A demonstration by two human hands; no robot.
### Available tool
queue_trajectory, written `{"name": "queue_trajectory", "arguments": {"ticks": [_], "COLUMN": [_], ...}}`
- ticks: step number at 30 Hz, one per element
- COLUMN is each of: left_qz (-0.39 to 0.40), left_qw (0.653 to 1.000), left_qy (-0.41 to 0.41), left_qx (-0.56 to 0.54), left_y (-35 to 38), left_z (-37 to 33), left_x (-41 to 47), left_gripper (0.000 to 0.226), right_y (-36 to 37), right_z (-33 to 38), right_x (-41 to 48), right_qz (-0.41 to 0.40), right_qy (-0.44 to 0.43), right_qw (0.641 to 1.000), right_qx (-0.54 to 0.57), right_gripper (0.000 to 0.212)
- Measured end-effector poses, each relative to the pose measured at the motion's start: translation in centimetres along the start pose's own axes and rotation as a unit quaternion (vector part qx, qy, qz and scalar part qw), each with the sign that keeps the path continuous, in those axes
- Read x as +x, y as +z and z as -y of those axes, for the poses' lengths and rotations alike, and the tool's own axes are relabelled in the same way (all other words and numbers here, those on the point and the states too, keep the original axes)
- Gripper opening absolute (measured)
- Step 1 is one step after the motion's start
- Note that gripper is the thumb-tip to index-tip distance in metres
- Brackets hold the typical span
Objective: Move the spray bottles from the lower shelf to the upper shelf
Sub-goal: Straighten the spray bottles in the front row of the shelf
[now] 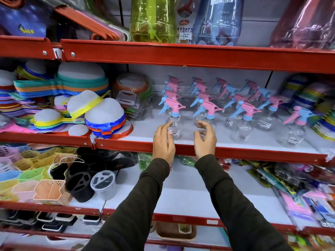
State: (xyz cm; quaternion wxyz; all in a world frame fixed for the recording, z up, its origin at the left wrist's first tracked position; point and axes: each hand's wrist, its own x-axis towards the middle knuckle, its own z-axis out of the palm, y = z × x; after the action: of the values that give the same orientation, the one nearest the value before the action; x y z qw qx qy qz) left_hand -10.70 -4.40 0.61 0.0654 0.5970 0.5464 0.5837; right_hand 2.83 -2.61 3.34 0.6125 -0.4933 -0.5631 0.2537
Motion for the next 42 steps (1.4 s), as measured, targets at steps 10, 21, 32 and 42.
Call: {"name": "queue_trajectory", "arguments": {"ticks": [10,21,32,42], "left_qz": [0.158,0.225,0.209,-0.019], "left_qw": [0.982,0.958,0.959,0.996], "left_qy": [-0.099,-0.177,-0.192,-0.077], "left_qx": [0.036,0.023,0.001,-0.035], "left_y": [7.1,9.5,10.0,11.8], "left_z": [-4.9,-5.9,-5.9,-9.2], "left_x": [0.7,2.2,1.8,-2.5], "left_gripper": [0.053,0.053,0.057,0.036], "right_y": [-6.3,-7.8,-8.4,-13.0], "right_z": [-1.5,-3.1,-3.1,-3.9], "right_x": [3.8,5.4,5.3,4.6], "right_qz": [0.077,0.181,0.189,0.045], "right_qy": [0.115,0.123,0.122,0.035], "right_qw": [0.988,0.972,0.973,0.998], "right_qx": [-0.071,-0.082,-0.06,0.0], "right_gripper": [0.053,0.055,0.057,0.035]}}
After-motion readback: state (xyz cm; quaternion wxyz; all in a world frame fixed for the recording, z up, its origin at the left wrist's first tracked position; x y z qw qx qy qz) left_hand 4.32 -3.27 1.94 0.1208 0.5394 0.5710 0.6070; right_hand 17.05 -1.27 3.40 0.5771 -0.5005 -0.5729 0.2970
